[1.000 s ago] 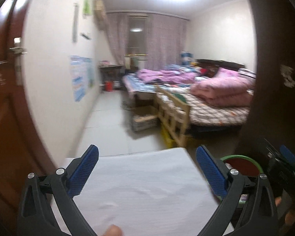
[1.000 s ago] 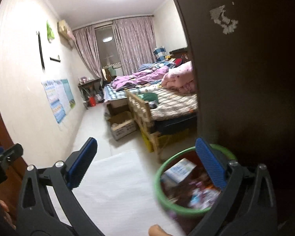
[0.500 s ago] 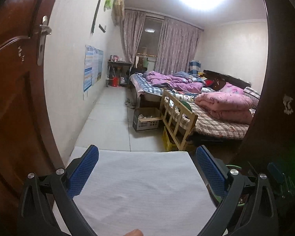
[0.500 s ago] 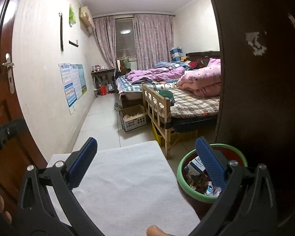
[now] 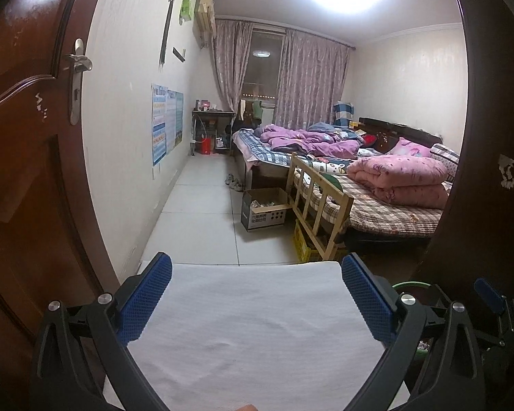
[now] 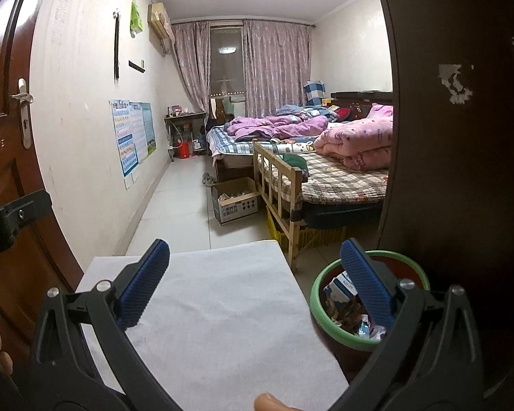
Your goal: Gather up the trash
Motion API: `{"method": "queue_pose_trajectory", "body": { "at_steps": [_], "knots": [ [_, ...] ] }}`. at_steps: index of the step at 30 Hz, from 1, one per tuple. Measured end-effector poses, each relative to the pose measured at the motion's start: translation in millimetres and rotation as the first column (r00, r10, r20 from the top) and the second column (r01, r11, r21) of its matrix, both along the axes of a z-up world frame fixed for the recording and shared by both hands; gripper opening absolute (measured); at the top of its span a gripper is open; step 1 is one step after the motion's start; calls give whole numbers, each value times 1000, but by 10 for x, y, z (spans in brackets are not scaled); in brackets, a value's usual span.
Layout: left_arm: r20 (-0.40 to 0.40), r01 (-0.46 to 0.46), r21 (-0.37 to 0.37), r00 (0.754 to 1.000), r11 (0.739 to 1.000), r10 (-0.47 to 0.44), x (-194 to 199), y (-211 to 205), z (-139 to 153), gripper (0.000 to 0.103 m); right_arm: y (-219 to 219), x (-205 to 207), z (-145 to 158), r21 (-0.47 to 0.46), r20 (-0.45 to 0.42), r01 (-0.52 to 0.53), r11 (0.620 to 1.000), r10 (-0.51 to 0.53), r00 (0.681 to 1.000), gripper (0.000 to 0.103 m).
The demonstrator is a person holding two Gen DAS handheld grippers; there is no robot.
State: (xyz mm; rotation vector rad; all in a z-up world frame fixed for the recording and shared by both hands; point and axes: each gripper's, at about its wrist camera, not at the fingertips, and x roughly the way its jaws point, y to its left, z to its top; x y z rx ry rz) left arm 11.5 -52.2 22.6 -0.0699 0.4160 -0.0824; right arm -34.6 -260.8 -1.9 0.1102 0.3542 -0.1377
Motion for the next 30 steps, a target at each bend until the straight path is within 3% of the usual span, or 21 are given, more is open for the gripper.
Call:
{"method": "queue_pose_trajectory", "body": {
  "at_steps": [30],
  "knots": [
    [-26, -8, -6, 1000, 1000, 8, 31, 31, -56, 95, -7, 88, -102, -4, -81, -40, 999, 40, 996, 99]
  ]
}}
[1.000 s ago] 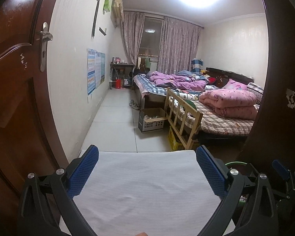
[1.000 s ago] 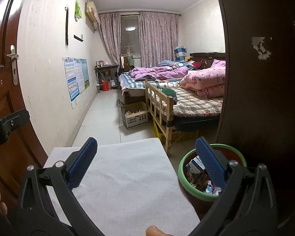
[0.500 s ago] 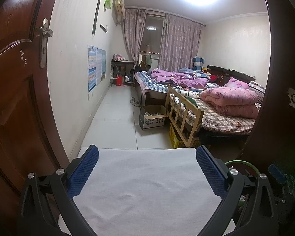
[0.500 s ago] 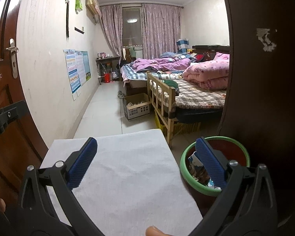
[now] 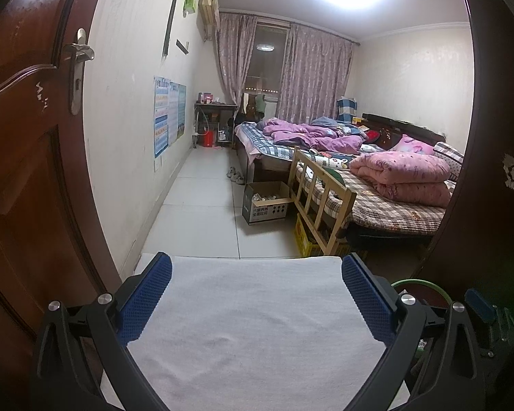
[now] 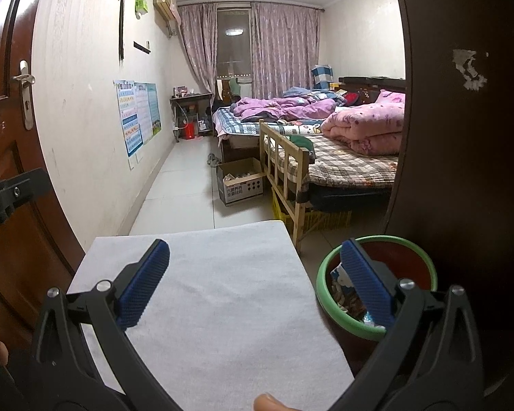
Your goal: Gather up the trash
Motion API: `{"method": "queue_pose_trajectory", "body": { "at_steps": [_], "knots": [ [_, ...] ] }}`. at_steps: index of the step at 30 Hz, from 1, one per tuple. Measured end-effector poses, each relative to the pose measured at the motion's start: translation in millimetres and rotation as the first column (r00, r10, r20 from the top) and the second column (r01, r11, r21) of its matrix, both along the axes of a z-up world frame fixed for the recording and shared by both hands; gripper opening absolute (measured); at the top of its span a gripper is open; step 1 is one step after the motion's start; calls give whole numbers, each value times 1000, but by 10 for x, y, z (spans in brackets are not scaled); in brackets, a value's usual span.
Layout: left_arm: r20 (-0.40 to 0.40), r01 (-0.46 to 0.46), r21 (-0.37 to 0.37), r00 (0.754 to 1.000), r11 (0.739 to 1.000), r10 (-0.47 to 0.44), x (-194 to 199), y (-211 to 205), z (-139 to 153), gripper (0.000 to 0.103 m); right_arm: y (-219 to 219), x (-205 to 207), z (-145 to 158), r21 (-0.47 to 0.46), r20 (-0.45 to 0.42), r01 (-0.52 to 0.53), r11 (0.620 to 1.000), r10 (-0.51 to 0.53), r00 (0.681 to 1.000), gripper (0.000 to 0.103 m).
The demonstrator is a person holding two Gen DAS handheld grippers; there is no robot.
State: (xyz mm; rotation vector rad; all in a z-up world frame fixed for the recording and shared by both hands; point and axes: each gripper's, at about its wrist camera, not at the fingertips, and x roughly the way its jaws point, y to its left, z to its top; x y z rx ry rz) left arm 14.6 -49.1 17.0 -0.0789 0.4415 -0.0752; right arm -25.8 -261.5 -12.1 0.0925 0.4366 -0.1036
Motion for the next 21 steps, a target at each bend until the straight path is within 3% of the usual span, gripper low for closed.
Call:
{"method": "queue_pose_trajectory", "body": {
  "at_steps": [8, 14, 18, 21],
  "knots": [
    [-4, 5, -12, 1000, 1000, -5, -3, 0, -62, 95, 8, 37, -41, -2, -24, -9, 1000, 9, 1000, 99],
    [-34, -12, -25, 999, 1000, 12, 72, 17, -158, 95, 23, 165, -205, -1, -98, -21, 1000, 21, 995, 99],
    [-82, -19, -57, 997, 998, 14, 155, 74, -289, 95, 19, 513, -646, 16, -234, -71, 997, 73, 970, 99],
    [-83, -53, -66, 995, 996, 48, 159, 164, -404, 95, 48, 853, -1123, -39, -347, -99, 994, 80, 935, 99]
  ]
}}
